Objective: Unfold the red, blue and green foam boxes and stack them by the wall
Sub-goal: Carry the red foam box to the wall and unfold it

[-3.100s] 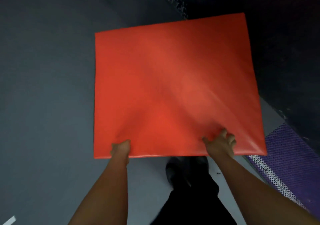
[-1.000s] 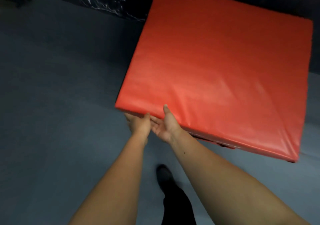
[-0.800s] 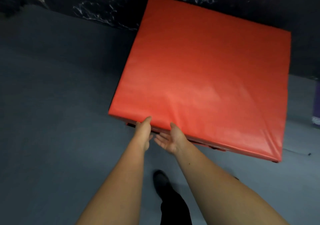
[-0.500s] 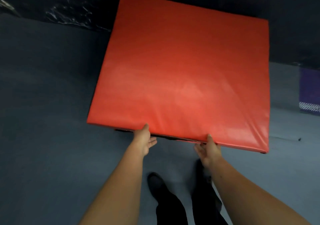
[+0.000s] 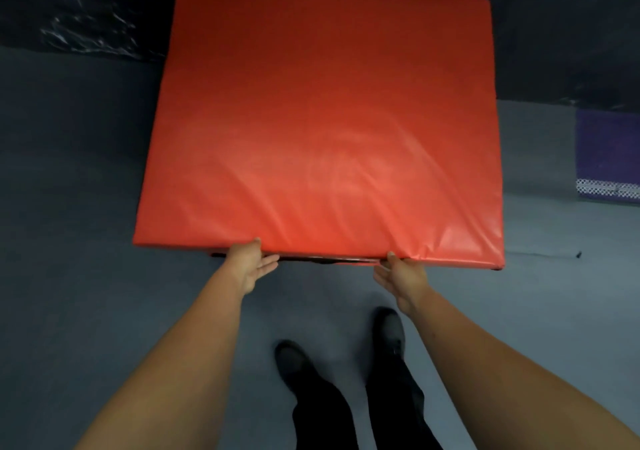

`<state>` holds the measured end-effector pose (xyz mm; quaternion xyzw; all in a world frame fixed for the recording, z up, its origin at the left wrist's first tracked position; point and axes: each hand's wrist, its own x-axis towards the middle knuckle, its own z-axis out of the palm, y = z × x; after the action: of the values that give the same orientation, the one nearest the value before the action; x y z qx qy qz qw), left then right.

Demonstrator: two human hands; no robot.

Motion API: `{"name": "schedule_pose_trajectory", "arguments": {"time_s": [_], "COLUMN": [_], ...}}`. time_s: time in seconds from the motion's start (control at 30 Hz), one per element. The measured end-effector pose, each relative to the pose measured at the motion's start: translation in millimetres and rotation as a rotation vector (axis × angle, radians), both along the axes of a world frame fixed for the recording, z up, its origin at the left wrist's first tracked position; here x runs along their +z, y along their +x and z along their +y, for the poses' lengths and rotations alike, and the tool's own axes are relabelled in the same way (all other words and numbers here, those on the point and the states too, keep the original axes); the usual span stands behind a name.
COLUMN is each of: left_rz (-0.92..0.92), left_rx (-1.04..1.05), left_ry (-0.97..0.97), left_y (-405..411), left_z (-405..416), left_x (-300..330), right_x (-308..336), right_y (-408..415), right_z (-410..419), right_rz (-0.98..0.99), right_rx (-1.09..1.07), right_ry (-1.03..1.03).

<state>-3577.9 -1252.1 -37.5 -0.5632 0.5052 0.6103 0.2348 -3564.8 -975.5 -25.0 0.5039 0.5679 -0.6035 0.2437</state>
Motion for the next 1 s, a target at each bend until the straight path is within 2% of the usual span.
{"name": "schedule_pose_trajectory", "arguments": {"time_s": [0.13,0.27,0.4,0.5,0.57,0.73,0.87,1.0], "left_rz": [0.030,0.067,0.065,0.043,0.025,0.017,0.084,0.184], "left_rx": [0.023,0.071,0.011,-0.100,-0.164,-0.341,-0.518,-0.538], "left_ry": [-0.077,-0.038,-0.048,0.013,-0.006,-0.043,-0.065,-0.105], "left_y": [6.6,-2.8,-8.0,3.1,9.1,14.3,28.0,37.1], "left_z": [14.1,20.3,1.8,-8.3,-9.6,13.7,37.2,48.2], "left_x": [4.1,10.0,5.2,12.3,24.6,81.2,145.5,223.8], "right_x": [5.3,9.1,4.4,15.1,24.9,72.3,135.5,216.5], "right_y": [-3.4,-9.5,-17.2,-12.1,-10.7,-17.9,-23.3,-19.7], "right_z": [-2.0,-4.7,-8.6,-6.7,-3.1,-11.8,-35.3,-57.7], "right_rz": [-0.079,-0.125,-0.130,-0.158,-0.164,-0.131,-0.096,-0.021], "right_rx": [0.048,0.054,0.104,0.207,0.280,0.452,0.601,0.725], "right_ry": [-0.075,-0.125,-0.124,-0.180,-0.134,0.078,0.116,0.128]}}
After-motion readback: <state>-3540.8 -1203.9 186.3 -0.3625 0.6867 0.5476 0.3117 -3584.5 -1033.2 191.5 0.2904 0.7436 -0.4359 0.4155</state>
